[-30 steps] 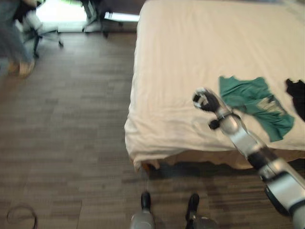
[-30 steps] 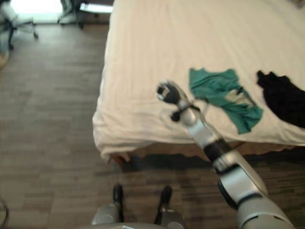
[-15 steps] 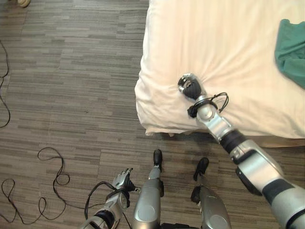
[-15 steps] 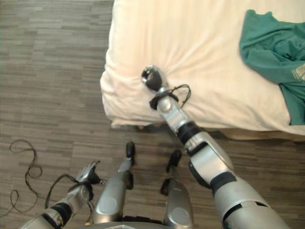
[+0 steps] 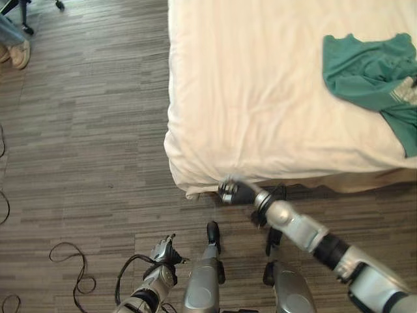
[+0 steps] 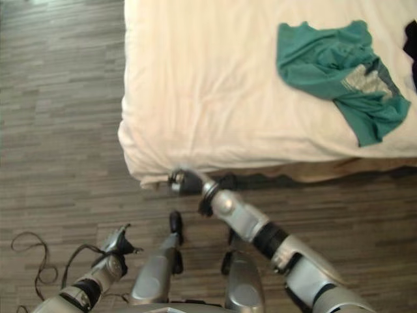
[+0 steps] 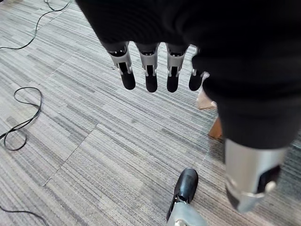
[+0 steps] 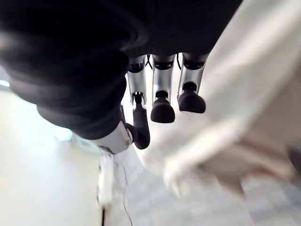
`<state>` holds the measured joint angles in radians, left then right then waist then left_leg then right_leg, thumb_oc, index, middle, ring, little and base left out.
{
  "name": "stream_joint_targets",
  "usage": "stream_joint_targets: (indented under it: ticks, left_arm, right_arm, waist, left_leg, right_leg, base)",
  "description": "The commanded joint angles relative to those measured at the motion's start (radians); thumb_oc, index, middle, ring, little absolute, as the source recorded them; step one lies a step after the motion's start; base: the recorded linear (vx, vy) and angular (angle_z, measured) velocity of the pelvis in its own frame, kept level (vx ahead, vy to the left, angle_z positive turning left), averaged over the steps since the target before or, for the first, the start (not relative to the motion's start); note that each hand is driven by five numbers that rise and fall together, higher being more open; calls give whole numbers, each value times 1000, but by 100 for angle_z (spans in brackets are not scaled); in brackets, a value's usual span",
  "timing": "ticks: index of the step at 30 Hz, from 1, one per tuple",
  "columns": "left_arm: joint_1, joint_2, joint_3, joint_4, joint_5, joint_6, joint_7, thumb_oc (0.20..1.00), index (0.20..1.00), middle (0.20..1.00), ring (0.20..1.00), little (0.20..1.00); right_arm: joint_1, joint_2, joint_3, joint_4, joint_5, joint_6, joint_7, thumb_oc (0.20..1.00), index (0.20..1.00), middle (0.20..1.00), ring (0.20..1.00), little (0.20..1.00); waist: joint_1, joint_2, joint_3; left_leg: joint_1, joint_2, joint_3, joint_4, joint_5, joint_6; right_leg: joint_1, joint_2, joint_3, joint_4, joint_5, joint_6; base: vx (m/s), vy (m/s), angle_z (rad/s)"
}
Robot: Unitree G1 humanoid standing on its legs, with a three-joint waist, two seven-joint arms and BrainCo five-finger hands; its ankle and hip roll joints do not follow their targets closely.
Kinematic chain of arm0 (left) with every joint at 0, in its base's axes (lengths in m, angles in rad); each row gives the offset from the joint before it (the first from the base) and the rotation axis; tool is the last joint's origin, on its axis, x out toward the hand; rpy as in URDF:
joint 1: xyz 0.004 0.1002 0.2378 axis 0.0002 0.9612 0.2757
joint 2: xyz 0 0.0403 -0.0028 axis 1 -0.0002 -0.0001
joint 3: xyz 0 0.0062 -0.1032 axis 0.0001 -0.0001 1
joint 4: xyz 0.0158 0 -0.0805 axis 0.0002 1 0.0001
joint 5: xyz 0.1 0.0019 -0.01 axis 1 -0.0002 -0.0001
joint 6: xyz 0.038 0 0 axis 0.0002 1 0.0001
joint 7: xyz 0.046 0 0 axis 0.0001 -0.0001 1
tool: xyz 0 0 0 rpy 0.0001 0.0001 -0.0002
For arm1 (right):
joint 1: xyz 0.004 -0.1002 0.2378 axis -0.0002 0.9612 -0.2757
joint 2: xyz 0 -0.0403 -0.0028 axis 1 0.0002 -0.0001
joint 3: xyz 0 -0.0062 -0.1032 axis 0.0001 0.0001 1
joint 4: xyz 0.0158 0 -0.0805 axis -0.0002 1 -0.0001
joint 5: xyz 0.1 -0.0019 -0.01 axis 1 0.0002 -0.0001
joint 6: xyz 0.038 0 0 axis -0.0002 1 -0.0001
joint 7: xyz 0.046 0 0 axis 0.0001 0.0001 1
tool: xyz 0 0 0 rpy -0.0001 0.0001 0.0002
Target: Tidy up the quilt and then pick up the clothes from the bed and put them into the laundry hamper.
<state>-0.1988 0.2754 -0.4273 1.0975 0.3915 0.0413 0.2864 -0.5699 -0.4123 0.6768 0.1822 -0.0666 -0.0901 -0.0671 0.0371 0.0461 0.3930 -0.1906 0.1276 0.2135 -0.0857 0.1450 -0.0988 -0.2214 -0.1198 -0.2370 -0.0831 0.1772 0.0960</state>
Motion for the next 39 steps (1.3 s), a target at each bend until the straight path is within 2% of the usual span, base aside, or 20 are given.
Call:
stream_joint_targets:
  ticks: [1, 5, 10, 17, 18, 19, 20, 22, 25, 26, 28, 29, 31, 32, 33, 34, 35, 37, 38, 39]
  left_arm:
    - [-46, 3, -44, 12, -57, -3, 33, 1000, 1000, 1000, 1000, 1000]
    - [-43, 4, -46, -1, -55, -4, 29, 1000, 1000, 1000, 1000, 1000]
    - [-14, 3, -18, 24, -10, 9, 6, 1000, 1000, 1000, 1000, 1000]
    - [27, 25, 47, 133, 37, 34, -44, 1000, 1000, 1000, 1000, 1000]
    - [26, 28, 53, 139, 27, 35, -44, 1000, 1000, 1000, 1000, 1000]
    - [25, 29, 53, 139, 27, 35, -44, 1000, 1000, 1000, 1000, 1000]
    - [20, 31, 51, 137, 16, 32, -43, 1000, 1000, 1000, 1000, 1000]
    - [9, 37, 45, 138, -4, 34, -48, 1000, 1000, 1000, 1000, 1000]
    - [21, 28, 43, 169, 27, 38, -73, 1000, 1000, 1000, 1000, 1000]
    - [22, 28, 44, 170, 28, 37, -73, 1000, 1000, 1000, 1000, 1000]
    - [28, 18, 25, 183, 66, 35, -88, 1000, 1000, 1000, 1000, 1000]
    - [33, 11, 21, 175, 76, 29, -88, 1000, 1000, 1000, 1000, 1000]
    - [24, 10, 11, 149, 60, 24, -76, 1000, 1000, 1000, 1000, 1000]
    - [23, 11, 11, 148, 60, 24, -76, 1000, 1000, 1000, 1000, 1000]
    - [11, 10, 4, 126, 35, 22, -42, 1000, 1000, 1000, 1000, 1000]
    - [0, 0, 4, 117, 19, 18, -23, 1000, 1000, 1000, 1000, 1000]
    - [-7, -11, 7, 112, -5, 6, -3, 1000, 1000, 1000, 1000, 1000]
    - [-13, -23, 7, 112, -14, 5, 5, 1000, 1000, 1000, 1000, 1000]
    - [-26, -45, 0, 113, -34, -7, 12, 1000, 1000, 1000, 1000, 1000]
    - [-31, -52, -10, 107, -36, -15, 8, 1000, 1000, 1000, 1000, 1000]
  right_arm:
    - [-149, 22, -141, 176, -53, -15, -275, 200, 200, 200, 200, 200]
    - [-143, -12, -207, 328, -70, 35, -332, 200, 200, 200, 200, 200]
    - [125, -60, -365, 518, -106, 74, -363, 200, 200, 200, 200, 200]
    - [525, 37, -551, 905, -33, 128, -258, 200, 200, 200, 200, 200]
    - [530, 47, -552, 954, -23, 136, -244, 341, 341, 341, 341, 341]
    - [529, 47, -551, 955, -23, 136, -244, 341, 341, 341, 341, 341]
    - [533, 51, -554, 1009, -16, 145, -226, 1000, 1000, 1000, 1000, 1000]
    - [535, 67, -509, 1102, -49, 163, -191, 1000, 1000, 1000, 1000, 1000]
    - [546, 93, -475, 1134, -81, 166, -168, 1000, 1000, 1000, 1000, 1000]
    - [547, 93, -474, 1134, -81, 166, -169, 1000, 1000, 1000, 1000, 1000]
    - [544, 101, -455, 1125, -80, 158, -159, 1000, 1000, 1000, 1000, 1000]
    - [539, 100, -431, 1096, -90, 151, -160, 1000, 1000, 1000, 1000, 1000]
    - [520, 102, -397, 1065, -87, 144, -164, 1000, 1000, 1000, 1000, 1000]
    - [519, 104, -397, 1065, -86, 145, -164, 1000, 1000, 1000, 1000, 1000]
    - [484, 105, -379, 1028, -46, 133, -172, 1000, 1000, 1000, 1000, 1000]
    - [467, 114, -368, 1009, -30, 125, -177, 1000, 1000, 1000, 1000, 1000]
    - [450, 127, -350, 1000, -25, 117, -179, 1000, 1000, 1000, 1000, 1000]
    - [440, 133, -342, 998, -25, 118, -182, 1000, 1000, 1000, 1000, 1000]
    - [427, 140, -315, 1005, -39, 115, -178, 1000, 1000, 1000, 1000, 1000]
    - [417, 138, -307, 1002, -41, 111, -174, 1000, 1000, 1000, 1000, 1000]
  waist:
    - [-10, -34, 38]
    - [-17, -28, 25]
    - [-59, -35, -12]
    - [-161, -60, -125]
    - [-166, -60, -126]
    - [-165, -61, -128]
    - [-162, -59, -124]
    - [-145, -54, -137]
    - [-143, -67, -173]
    - [-142, -67, -174]
    - [-165, -67, -203]
    - [-163, -70, -207]
    - [-131, -97, -188]
    - [-130, -94, -187]
    - [-90, -129, -165]
    - [-69, -150, -156]
    - [-47, -153, -155]
    - [-37, -153, -153]
    - [-28, -147, -156]
    - [-24, -135, -161]
  left_leg:
    - [65, 34, 5, 18, -95, -40]
    - [64, 29, 16, 42, -114, -31]
    - [81, 16, 29, 118, -181, -14]
    - [244, -25, 79, 21, -203, 15]
    - [267, -21, 98, 10, -202, 17]
    - [265, -21, 100, 9, -200, 18]
    - [286, -13, 128, 6, -202, 16]
    - [347, 16, 218, 5, -222, 4]
    - [380, 31, 300, 38, -233, 2]
    - [380, 33, 302, 40, -234, 1]
    - [385, 74, 333, 128, -214, -30]
    - [361, 133, 333, 325, -121, -68]
    - [248, 219, 214, 624, 6, -94]
    - [237, 230, 206, 641, 4, -102]
    - [99, 118, 21, 806, -84, -29]
    - [25, 21, -49, 800, -124, 19]
    - [-12, -60, -119, 753, -180, 28]
    - [-25, -65, -134, 704, -201, 37]
    - [-26, -32, -152, 523, -235, 36]
    - [-17, -22, -150, 386, -205, 28]
  right_leg:
    - [26, -80, 20, 64, -150, 91]
    - [24, -83, 33, 61, -146, 90]
    - [61, -100, 43, 71, -159, 91]
    - [128, -114, 75, 130, -165, 123]
    - [120, -112, 71, 159, -164, 125]
    - [117, -111, 73, 158, -162, 124]
    - [107, -118, 30, 189, -158, 123]
    - [88, -141, -228, 299, -195, 101]
    - [93, -133, -372, 315, -223, 63]
    - [94, -130, -371, 313, -223, 61]
    - [119, -52, -309, 240, -253, 26]
    - [162, 15, -263, 173, -281, -8]
    - [219, 95, -180, 97, -299, -61]
    - [220, 104, -180, 92, -299, -67]
    - [240, 122, -64, 60, -293, -80]
    - [242, 108, 1, 52, -273, -71]
    - [254, 112, 69, 40, -273, -44]
    - [263, 102, 115, 40, -272, -34]
    - [295, 90, 173, 12, -284, -10]
    - [312, 87, 190, 1, -289, -1]
  base:
    - [-49, 24, -47]
    - [-17, 37, -21]
    - [71, 84, -6]
    - [136, 116, -8]
    - [109, 62, -20]
    - [28, 30, -43]
    - [19, -4, -71]
    - [117, -32, -101]
    - [176, -94, -179]
    - [208, -166, -140]
    - [323, -275, -83]
    - [461, -437, -54]
    - [315, -364, -172]
    - [222, -141, -251]
    - [135, 32, -187]
    - [289, 134, -188]
    - [228, 208, -260]
    - [275, 171, -274]
    - [418, 239, -133]
    - [618, 376, -137]
